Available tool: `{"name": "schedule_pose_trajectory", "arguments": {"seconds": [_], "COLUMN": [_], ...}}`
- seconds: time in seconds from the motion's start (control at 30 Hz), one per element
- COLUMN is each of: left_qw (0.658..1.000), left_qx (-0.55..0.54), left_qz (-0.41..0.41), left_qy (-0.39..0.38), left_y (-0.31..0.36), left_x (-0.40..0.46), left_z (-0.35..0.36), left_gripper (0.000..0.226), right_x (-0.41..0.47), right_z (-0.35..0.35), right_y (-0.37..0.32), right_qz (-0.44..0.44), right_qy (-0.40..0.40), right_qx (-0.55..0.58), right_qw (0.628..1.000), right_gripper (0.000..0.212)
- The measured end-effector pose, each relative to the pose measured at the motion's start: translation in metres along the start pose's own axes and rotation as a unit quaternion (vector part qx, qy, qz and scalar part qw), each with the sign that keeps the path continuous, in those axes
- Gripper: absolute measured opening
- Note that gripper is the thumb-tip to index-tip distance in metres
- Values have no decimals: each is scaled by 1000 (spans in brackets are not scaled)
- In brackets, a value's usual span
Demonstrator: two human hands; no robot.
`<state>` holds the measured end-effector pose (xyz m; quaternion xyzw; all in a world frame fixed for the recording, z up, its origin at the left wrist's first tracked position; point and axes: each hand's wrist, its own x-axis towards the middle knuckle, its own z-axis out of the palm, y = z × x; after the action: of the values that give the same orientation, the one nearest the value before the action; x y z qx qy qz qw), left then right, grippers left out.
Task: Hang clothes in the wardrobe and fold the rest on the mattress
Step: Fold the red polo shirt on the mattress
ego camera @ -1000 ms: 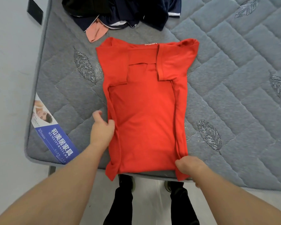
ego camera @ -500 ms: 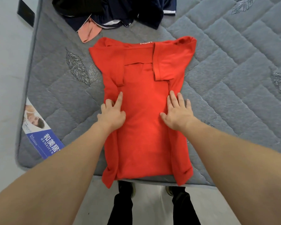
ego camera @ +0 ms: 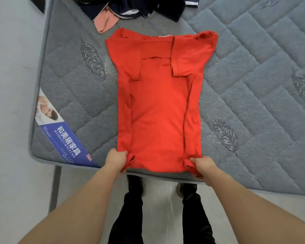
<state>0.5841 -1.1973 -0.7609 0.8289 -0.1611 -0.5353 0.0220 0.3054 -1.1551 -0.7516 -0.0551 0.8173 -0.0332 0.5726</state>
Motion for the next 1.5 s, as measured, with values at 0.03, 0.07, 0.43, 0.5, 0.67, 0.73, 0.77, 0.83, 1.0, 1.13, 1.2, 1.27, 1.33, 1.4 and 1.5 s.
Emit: {"name": "schedule_pose_trajectory", "arguments": {"seconds": [0.03,0.07,0.43,0.5,0.67,0.73,0.77,0.83,1.0,1.13,1.2,1.27,1.33,1.4,1.5], "left_qw": [999,997,994,994,989,991,994,995,992,987,999,944,825,769,745], "left_qx": [-26,-31,95,106,125,105,64,-36,-85,-140,-28,247,390,445,503], "left_qz": [-34,-69,-44,-24,-30,-18,-24,-31,-88,-45,22,171,377,454,434], "left_qy": [21,26,-30,29,72,82,90,92,-30,-68,-23,136,156,68,57], "left_y": [0,-2,-12,-18,-20,-8,2,27,107,186,210,217,217,213,202], "left_x": [-2,-1,-15,-10,-16,-20,-22,-24,-24,-12,-2,10,5,7,16], "left_z": [-3,-7,-2,-1,0,0,0,-3,-27,-40,-40,-32,-10,15,42], "left_gripper": [14,16,39,30,18,21,28,32,27,22,36,60,61,63,59], "right_x": [-2,-3,-19,-20,-24,-27,-27,-24,-15,-7,-3,0,7,14,20], "right_z": [-4,-7,4,3,-8,-12,-14,-20,-33,-33,-36,-41,-47,-55,-67], "right_y": [-1,0,11,17,20,7,-2,-27,-108,-176,-196,-204,-205,-203,-199], "right_qz": [41,84,20,38,172,178,168,121,34,-8,-31,-56,-97,-136,-148], "right_qy": [2,-1,-56,-71,-124,-142,-136,-91,-26,-54,-71,-77,-71,-69,-84], "right_qx": [20,15,-2,-50,-170,-151,-97,37,126,154,117,61,23,12,-8], "right_qw": [999,996,998,996,962,962,971,988,991,987,990,994,992,988,985], "right_gripper": [12,18,13,11,29,31,31,26,28,30,28,18,18,26,25]}}
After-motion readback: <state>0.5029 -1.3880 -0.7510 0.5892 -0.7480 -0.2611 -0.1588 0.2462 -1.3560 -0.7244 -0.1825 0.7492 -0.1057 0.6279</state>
